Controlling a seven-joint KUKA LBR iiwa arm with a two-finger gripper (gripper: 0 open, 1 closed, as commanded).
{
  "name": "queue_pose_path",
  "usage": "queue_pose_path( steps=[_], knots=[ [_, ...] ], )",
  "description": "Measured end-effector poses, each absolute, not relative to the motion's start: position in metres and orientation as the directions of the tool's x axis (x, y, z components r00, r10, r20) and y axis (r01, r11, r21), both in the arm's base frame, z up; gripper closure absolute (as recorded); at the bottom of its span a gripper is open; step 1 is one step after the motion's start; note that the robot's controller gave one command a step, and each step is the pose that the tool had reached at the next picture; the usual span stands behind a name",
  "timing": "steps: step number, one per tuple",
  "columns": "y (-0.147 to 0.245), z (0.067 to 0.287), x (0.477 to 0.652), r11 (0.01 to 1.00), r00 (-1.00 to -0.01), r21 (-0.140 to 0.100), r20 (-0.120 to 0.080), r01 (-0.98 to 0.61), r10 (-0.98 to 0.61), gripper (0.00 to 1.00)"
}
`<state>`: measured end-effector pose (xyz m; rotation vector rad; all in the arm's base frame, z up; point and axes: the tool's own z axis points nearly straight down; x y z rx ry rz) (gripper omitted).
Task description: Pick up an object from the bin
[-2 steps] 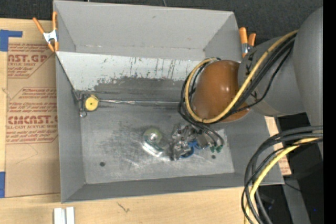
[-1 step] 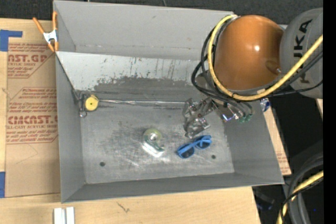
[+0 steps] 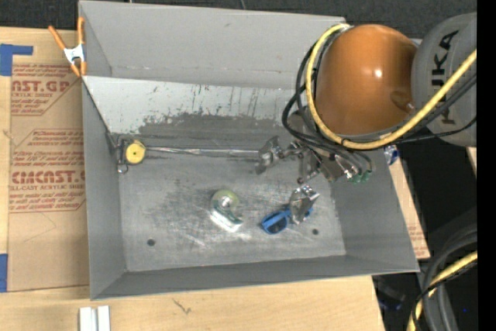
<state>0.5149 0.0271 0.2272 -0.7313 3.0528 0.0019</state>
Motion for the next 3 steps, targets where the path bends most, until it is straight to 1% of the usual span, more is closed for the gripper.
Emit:
queue_pose_path(
  steps=[1, 2, 3],
  knots=[
    [-0.013, 0.110, 0.511, 0.859, -0.859, 0.005, 0.006, -0.512, -0.512, 0.00],
    [-0.033, 0.076, 0.530, 0.835, -0.834, -0.001, -0.004, -0.551, -0.551, 0.00],
    [-0.031, 0.080, 0.532, 0.834, -0.834, -0.002, -0.009, -0.552, -0.552, 1.00]
  ],
)
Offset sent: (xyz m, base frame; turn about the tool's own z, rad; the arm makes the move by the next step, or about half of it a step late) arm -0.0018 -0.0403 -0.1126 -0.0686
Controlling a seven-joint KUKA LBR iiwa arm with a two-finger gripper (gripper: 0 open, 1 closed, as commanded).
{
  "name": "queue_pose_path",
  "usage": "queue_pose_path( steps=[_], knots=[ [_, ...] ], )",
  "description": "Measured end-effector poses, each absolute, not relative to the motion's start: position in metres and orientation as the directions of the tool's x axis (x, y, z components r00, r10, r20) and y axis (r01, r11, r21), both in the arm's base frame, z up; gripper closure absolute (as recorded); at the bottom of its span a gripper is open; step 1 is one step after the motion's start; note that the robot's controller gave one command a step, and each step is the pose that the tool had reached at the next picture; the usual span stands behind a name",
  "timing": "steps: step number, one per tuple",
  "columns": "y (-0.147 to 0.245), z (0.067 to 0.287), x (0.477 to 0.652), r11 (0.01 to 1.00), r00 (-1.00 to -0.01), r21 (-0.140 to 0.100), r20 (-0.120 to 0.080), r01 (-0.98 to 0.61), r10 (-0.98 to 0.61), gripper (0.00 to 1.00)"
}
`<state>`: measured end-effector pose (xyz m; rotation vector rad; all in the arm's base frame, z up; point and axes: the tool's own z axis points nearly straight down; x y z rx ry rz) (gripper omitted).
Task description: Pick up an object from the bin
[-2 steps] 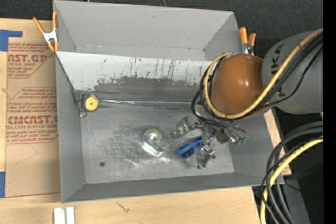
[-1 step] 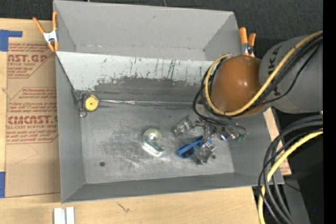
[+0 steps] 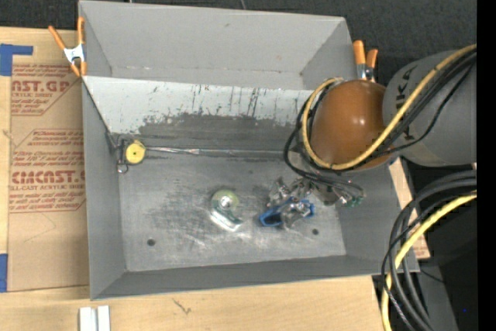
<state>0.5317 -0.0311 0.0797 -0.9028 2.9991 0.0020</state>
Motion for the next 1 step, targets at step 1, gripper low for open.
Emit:
queue_pose_path(
  steps=[1],
  knots=[
    [-0.0588, 0.2028, 0.5212, 0.870, -0.870, -0.006, -0.008, -0.493, -0.493, 1.00]
  ],
)
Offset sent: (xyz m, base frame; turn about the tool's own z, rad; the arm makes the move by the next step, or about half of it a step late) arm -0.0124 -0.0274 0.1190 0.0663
